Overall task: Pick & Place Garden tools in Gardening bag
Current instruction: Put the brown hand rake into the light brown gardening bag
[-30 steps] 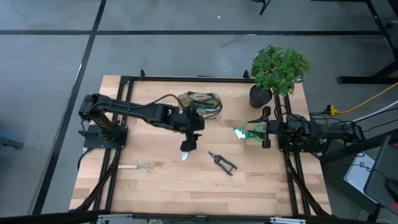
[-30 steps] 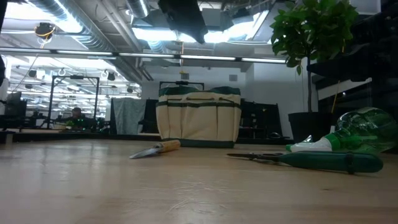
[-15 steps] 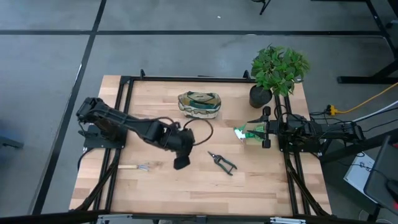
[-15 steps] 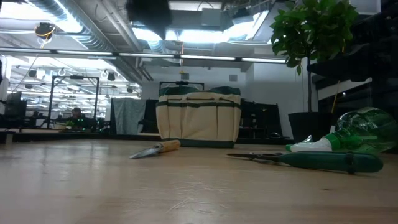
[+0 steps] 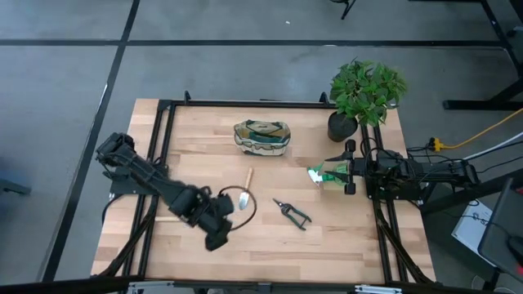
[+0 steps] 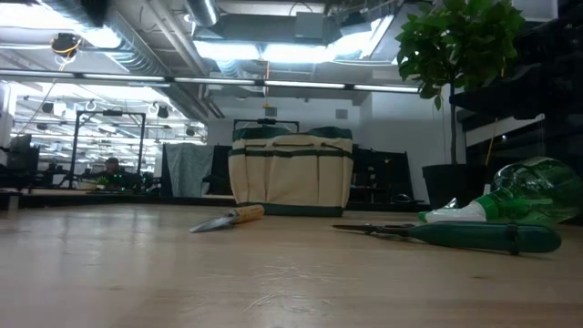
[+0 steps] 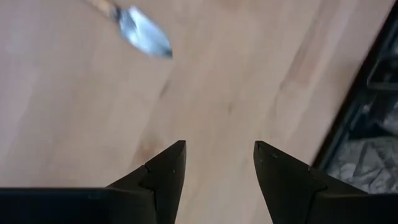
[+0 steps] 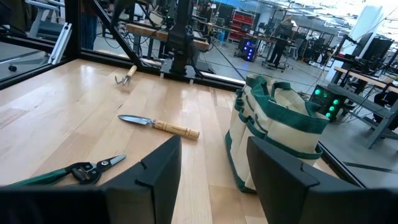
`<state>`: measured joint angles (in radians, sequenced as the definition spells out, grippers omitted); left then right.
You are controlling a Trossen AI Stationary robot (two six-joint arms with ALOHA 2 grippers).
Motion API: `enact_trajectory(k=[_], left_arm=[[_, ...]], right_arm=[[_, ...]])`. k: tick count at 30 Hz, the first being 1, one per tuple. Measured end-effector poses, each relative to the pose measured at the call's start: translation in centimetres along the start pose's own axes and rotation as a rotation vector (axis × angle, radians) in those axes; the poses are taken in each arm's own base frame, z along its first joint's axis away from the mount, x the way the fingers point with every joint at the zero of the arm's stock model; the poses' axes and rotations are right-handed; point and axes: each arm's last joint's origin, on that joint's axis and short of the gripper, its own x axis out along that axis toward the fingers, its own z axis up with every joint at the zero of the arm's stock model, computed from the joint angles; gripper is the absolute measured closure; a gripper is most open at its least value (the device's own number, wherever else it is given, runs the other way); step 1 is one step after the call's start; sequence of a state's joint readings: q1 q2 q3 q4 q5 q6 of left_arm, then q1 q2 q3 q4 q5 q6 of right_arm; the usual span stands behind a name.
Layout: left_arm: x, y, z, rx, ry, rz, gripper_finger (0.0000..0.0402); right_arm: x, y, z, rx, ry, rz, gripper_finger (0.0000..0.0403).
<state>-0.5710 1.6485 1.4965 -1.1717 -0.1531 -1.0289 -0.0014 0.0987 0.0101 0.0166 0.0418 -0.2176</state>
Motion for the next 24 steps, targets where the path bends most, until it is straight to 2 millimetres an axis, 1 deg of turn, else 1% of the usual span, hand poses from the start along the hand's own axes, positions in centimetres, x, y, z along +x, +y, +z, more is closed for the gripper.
enact_trajectory(k=[4,8,11,15,19,24], left_arm=[[-0.4,-0.5,-2.4,-0.019,0.046,0.052,0.0217],[-0.8,-0.4,-4.5,-0.062,0.088,0.138,0.0217],[-1.2,-0.1,-6.0,-0.025,0.117,0.212,0.0217],[-1.6,0.2,-7.5,0.068,0.149,0.283,0.0217],[-1.0,0.5,-8.5,0.098,0.182,0.321,0.0217],[1.1,1.4,-9.5,0.106,0.308,0.357,0.0217]], right_arm=[[0.0,0.0,0.0,0.000,0.000,0.000,0.0217],[0.0,0.0,0.0,0.000,0.000,0.000,0.0217],[0.0,0.0,0.0,0.000,0.000,0.000,0.0217],[0.0,0.0,0.0,0.000,0.000,0.000,0.0217],[0.0,0.0,0.0,0.000,0.000,0.000,0.0217],[0.0,0.0,0.0,0.000,0.000,0.000,0.0217]])
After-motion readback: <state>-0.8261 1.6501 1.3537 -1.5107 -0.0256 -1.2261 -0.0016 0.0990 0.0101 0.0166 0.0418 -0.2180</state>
